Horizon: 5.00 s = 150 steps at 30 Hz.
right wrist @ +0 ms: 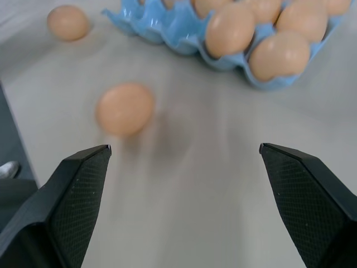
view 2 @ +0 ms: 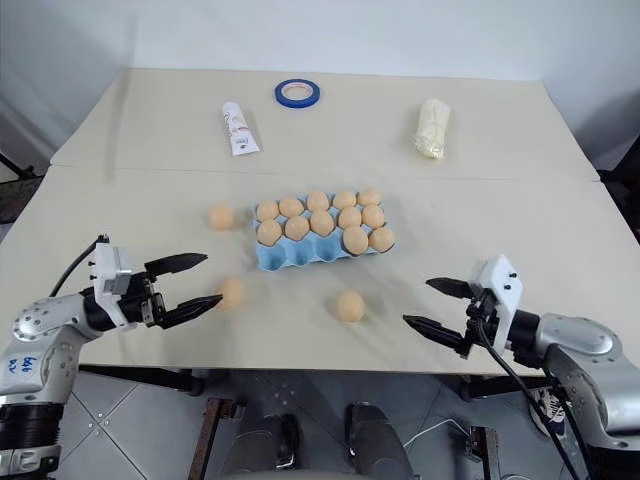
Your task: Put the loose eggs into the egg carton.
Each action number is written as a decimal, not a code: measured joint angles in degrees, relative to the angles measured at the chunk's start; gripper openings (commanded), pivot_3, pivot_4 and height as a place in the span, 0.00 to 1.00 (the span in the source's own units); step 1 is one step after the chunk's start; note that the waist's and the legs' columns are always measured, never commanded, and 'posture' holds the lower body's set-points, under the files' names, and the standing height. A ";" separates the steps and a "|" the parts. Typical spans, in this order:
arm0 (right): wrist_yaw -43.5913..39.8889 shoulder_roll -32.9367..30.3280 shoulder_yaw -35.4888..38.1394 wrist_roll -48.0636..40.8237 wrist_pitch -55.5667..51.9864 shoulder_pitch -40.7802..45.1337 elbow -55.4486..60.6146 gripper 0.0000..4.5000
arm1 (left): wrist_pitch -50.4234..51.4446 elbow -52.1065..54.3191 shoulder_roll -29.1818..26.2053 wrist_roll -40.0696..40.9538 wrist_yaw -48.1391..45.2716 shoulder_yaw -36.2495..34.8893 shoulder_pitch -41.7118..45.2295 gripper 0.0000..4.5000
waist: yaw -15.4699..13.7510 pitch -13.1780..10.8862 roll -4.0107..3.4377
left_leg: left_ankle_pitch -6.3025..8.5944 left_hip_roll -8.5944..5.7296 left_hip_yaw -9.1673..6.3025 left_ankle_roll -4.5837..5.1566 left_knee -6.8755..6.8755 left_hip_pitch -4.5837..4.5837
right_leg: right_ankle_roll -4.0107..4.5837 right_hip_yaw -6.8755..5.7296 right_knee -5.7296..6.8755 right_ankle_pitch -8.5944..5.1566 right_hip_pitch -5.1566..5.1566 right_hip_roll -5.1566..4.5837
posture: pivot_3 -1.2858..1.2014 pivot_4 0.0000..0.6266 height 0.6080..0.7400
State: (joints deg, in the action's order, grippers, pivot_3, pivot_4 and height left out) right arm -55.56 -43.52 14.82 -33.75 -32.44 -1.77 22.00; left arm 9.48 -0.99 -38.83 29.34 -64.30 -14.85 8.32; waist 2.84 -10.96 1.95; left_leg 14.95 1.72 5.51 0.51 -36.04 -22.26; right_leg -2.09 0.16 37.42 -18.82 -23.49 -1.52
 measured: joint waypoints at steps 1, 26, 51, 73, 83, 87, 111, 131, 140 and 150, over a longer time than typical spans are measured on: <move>-0.04 0.00 0.00 -0.41 -0.02 0.00 0.25 0.99 | -0.02 0.00 -0.05 0.00 -0.21 -0.03 0.00 1.00 | -0.04 0.00 0.00 | 0.00 0.00 0.00 0.00 0.00 0.00 | 0.00 0.00 0.00 0.00 0.00 -0.01 | 0.52 0.24 1.00; 10.78 7.23 -28.50 13.20 -4.04 15.84 -1.31 0.91 | -2.06 0.71 -0.09 0.00 0.41 -2.28 -2.53 1.00 | 0.04 0.00 0.00 | 0.06 0.00 -0.05 -0.09 0.09 -0.09 | 0.10 -0.05 -0.07 -0.05 -0.14 -0.07 | 0.52 0.24 1.00; 18.79 20.75 -25.13 15.11 -3.61 34.58 -11.32 0.37 | -2.12 2.53 0.34 0.01 2.23 -2.25 -2.61 1.00 | 0.37 0.00 -0.01 | 0.06 -0.01 -0.06 -0.11 0.09 -0.10 | 0.14 -0.10 -0.02 -0.06 -0.17 -0.07 | 0.52 0.24 1.00; 14.99 21.22 -27.93 20.41 -0.05 37.26 -15.11 1.00 | -2.17 2.73 0.41 0.01 3.63 -2.25 -3.44 1.00 | 0.47 0.00 -0.01 | 0.05 0.01 -0.07 -0.11 0.07 -0.12 | 0.13 -0.15 0.07 -0.06 -0.20 -0.06 | 0.52 0.24 1.00; 6.98 13.08 -20.65 11.71 -1.95 31.05 -5.50 1.00 | -2.33 2.85 0.40 0.02 5.58 -3.92 -4.31 1.00 | 0.21 0.00 -0.01 | 0.08 0.01 -0.09 -0.09 0.11 -0.14 | 0.13 -0.17 -0.04 -0.06 -0.17 -0.07 | 0.52 0.24 1.00; 0.10 6.83 -14.49 6.98 -0.11 23.65 -3.22 1.00 | -2.13 3.20 0.29 0.04 7.54 -7.62 -7.29 1.00 | 0.18 0.00 -0.01 | 0.10 0.02 -0.10 -0.08 0.11 -0.12 | 0.12 -0.17 -0.09 -0.07 -0.13 -0.06 | 0.52 0.24 1.00; -13.96 -0.21 -7.50 3.97 12.41 13.27 -13.03 1.00 | 7.67 23.83 5.37 2.16 23.48 -10.42 -19.85 1.00 | -0.40 -0.01 -0.02 | 0.12 0.02 -0.07 -0.12 0.08 0.01 | 0.15 -0.12 -0.14 -0.08 0.04 -0.07 | 0.52 0.24 1.00; -9.90 -0.16 -8.35 4.08 11.14 13.65 -10.91 1.00 | 0.73 7.56 10.27 -11.80 27.73 7.44 -6.58 1.00 | -1.24 0.00 -0.02 | 0.07 0.02 -0.03 -0.05 -0.02 0.02 | 0.11 -0.11 -0.02 -0.06 0.04 -0.02 | 0.52 0.24 1.00; -8.36 -0.15 -8.36 4.09 11.01 12.48 -10.34 1.00 | -0.55 4.84 11.07 -14.85 28.57 9.39 -4.27 0.43 | -1.24 0.00 -0.02 | 0.07 0.02 -0.04 -0.05 -0.02 0.02 | 0.08 -0.12 0.00 -0.04 0.04 -0.01 | 0.52 0.24 1.00; -7.65 -0.15 -8.36 4.09 11.00 12.00 -9.90 1.00 | 10.61 18.96 12.78 -9.77 29.61 10.72 -5.18 0.42 | -1.26 0.00 -0.02 | 0.06 0.00 -0.03 -0.03 -0.08 0.01 | 0.03 -0.10 0.02 -0.02 0.08 -0.02 | 0.52 0.24 1.00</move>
State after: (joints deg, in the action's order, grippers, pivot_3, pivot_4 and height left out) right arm -63.21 -43.67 6.46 -29.67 -21.44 10.23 12.10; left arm 20.09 17.98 -26.05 19.57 -34.69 -4.13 3.14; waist 1.58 -10.96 1.92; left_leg 15.01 1.73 5.48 0.48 -36.13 -22.25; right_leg -2.05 0.06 37.44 -18.84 -23.41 -1.54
